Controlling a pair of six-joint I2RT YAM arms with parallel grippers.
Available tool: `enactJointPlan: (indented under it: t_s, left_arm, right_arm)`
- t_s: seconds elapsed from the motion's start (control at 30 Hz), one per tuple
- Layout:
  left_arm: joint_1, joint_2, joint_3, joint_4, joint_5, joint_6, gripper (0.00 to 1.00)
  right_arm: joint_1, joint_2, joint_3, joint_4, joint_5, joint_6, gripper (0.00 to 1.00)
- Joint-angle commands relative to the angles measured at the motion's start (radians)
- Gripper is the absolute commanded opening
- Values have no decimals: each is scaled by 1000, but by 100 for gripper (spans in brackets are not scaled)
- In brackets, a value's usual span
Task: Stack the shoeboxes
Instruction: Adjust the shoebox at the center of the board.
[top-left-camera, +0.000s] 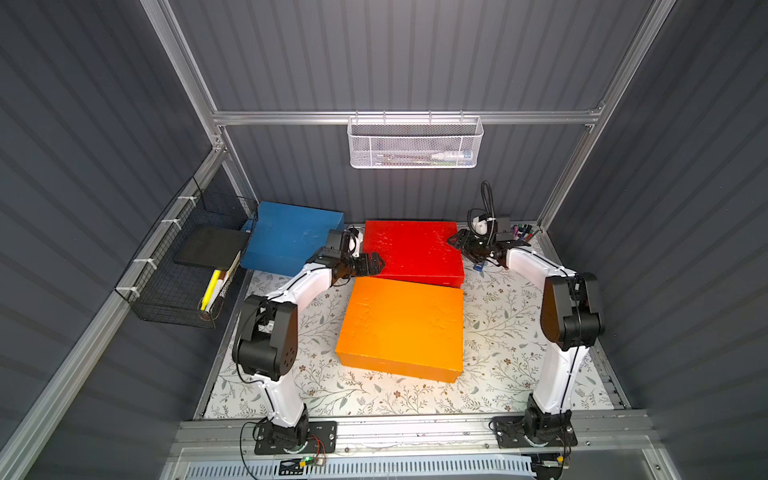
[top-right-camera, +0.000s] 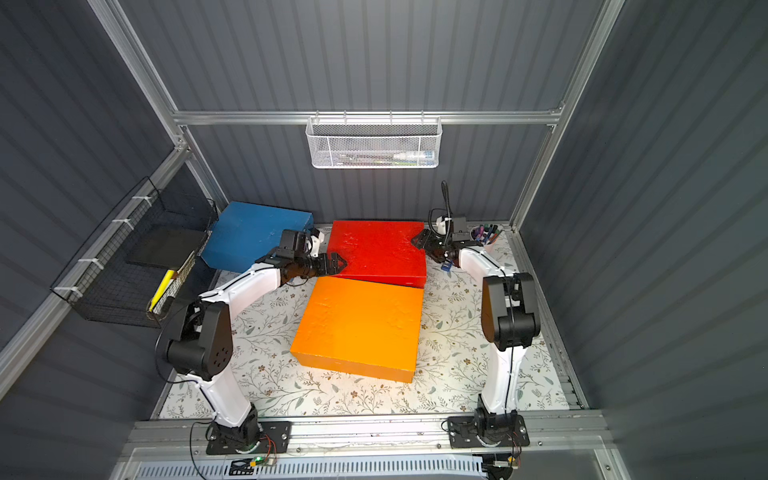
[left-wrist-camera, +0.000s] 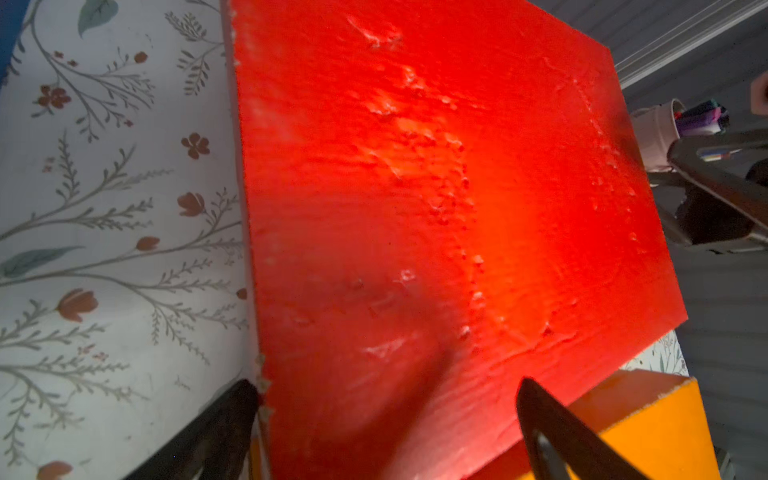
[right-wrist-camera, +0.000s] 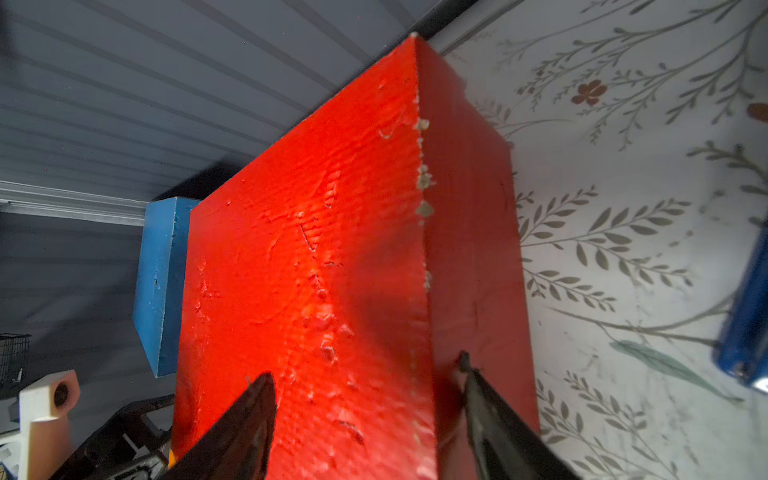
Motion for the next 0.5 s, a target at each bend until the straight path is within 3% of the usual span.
enactJointPlan:
  t_s: [0.0, 0.27, 0.47]
  left_arm:
    - [-9, -33, -14, 21, -32, -6, 99]
    - [-10, -57, 42, -101, -100, 4, 99]
    - [-9, -150, 27, -129, -156, 9, 99]
  right_arm:
    - [19, 4, 33, -29, 6, -23, 72]
    - [14, -51, 56, -68, 51, -23, 77]
    - [6, -148, 46, -122, 104, -18, 82]
